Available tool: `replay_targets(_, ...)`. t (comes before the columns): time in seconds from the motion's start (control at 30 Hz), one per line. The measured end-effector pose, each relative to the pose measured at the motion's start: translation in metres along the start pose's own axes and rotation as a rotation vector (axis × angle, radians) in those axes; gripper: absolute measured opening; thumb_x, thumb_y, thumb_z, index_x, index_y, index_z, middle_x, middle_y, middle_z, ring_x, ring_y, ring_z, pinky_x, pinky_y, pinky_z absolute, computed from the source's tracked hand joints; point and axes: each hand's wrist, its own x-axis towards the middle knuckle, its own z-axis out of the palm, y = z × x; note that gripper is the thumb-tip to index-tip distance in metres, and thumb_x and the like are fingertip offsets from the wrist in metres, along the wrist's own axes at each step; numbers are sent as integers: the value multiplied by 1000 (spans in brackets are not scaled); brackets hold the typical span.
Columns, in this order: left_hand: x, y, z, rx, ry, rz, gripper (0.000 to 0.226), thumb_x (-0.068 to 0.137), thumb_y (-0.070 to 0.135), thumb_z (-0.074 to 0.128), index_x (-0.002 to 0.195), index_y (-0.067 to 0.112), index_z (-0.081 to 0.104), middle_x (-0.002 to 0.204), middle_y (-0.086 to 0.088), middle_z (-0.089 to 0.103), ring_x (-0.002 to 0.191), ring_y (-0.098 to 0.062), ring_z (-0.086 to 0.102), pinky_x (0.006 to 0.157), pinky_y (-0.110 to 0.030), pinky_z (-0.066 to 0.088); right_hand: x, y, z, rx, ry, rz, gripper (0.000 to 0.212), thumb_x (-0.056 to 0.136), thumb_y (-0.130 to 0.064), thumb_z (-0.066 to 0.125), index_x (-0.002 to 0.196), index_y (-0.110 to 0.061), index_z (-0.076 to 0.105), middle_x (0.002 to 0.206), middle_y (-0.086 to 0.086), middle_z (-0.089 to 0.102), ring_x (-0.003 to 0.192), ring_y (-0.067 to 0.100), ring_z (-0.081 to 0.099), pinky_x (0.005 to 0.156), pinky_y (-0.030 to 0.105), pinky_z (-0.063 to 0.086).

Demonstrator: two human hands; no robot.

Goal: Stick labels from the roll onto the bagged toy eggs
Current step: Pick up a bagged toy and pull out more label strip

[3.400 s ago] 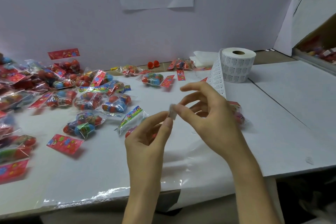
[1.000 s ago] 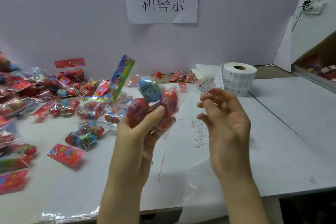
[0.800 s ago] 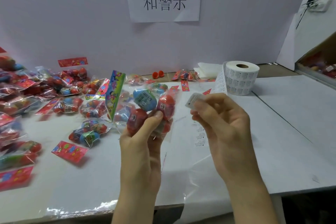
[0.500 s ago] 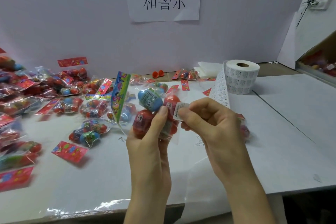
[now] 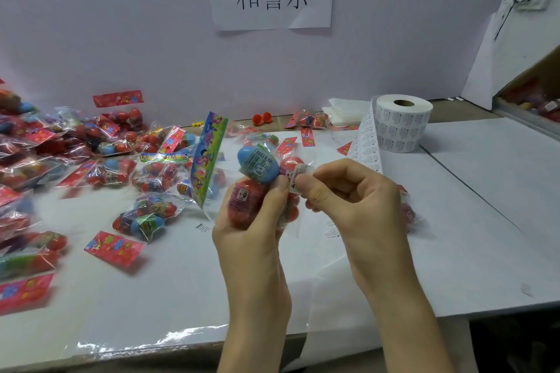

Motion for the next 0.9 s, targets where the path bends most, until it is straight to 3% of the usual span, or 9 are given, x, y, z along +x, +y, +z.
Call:
replay_targets(0.17, 3, -3, -3, 60, -17, 25, 54, 60, 37, 83, 107, 9, 77, 95, -8, 78, 85, -17, 73, 71, -20, 57, 1, 5, -2, -115, 58, -4, 18, 71, -38, 86, 75, -26, 74, 70, -7, 75, 65, 10, 72, 63, 18, 55)
replay_targets(0.27, 4, -2, -6, 83, -26, -1, 51, 62, 37, 82, 105, 10, 78, 98, -12, 79, 88, -23, 74, 73, -22, 58, 3, 13, -2, -266, 85, 80, 49, 58, -66, 81, 88, -32, 63, 74, -10, 74, 68, 6, 72, 60, 15, 53)
replay_targets(0.33, 6, -1, -9, 103, -31, -23, 44, 60, 38, 82, 98, 15, 81, 98, -12, 79, 89, -23, 76, 75, -25, 59, 6, 17, -5, -305, 45, 188, 69, 51, -78, 75, 99, -34, 53, 83, -6, 72, 74, 8, 72, 65, 22, 53)
replay_targets(0.37, 7, -1, -11, 122, -33, -33, 40, 59, 38, 83, 93, 19, 82, 96, -9, 79, 88, -20, 76, 75, -26, 60, 7, 19, -8, -264, 16, 200, 69, 56, -79, 75, 104, -34, 52, 88, -6, 70, 75, 12, 73, 68, 26, 53)
replay_targets(0.43, 9, 1, -13, 160, -39, -53, 39, 57, 39, 83, 91, 22, 83, 94, -5, 80, 86, -17, 75, 77, -31, 60, 10, 18, -14, -133, -46, 140, 58, 72, -72, 74, 111, -33, 57, 93, -9, 68, 75, 14, 72, 68, 25, 54)
replay_targets(0.57, 10, 4, -16, 254, -110, -93, 49, 58, 40, 86, 100, 16, 80, 93, -8, 79, 83, -20, 76, 76, -32, 61, 9, 13, -21, -203, -168, 27, 38, 74, -60, 75, 106, -40, 69, 98, -13, 71, 79, 13, 72, 65, 20, 55)
replay_targets(0.63, 10, 6, -17, 286, -146, -108, 56, 61, 36, 96, 109, 17, 77, 96, -8, 79, 87, -23, 76, 77, -32, 61, 8, 14, -21, -196, -147, 7, 27, 77, -49, 81, 98, -33, 72, 91, -10, 73, 72, 12, 71, 63, 21, 54)
replay_targets(0.73, 10, 6, -18, 304, -206, -77, 65, 64, 30, 90, 125, 18, 69, 105, -9, 78, 96, -26, 75, 78, -28, 59, 8, 16, -20, -134, -98, 8, 22, 78, -37, 82, 92, -23, 74, 85, -4, 74, 63, 14, 69, 61, 22, 53)
replay_targets(0.9, 12, 2, -21, 333, -264, -42, 63, 66, 29, 89, 125, 23, 65, 107, -3, 79, 102, -24, 76, 81, -28, 62, 8, 16, -22, -33, -102, 39, 17, 81, -33, 82, 80, -18, 74, 74, 4, 72, 59, 18, 68, 58, 24, 54)
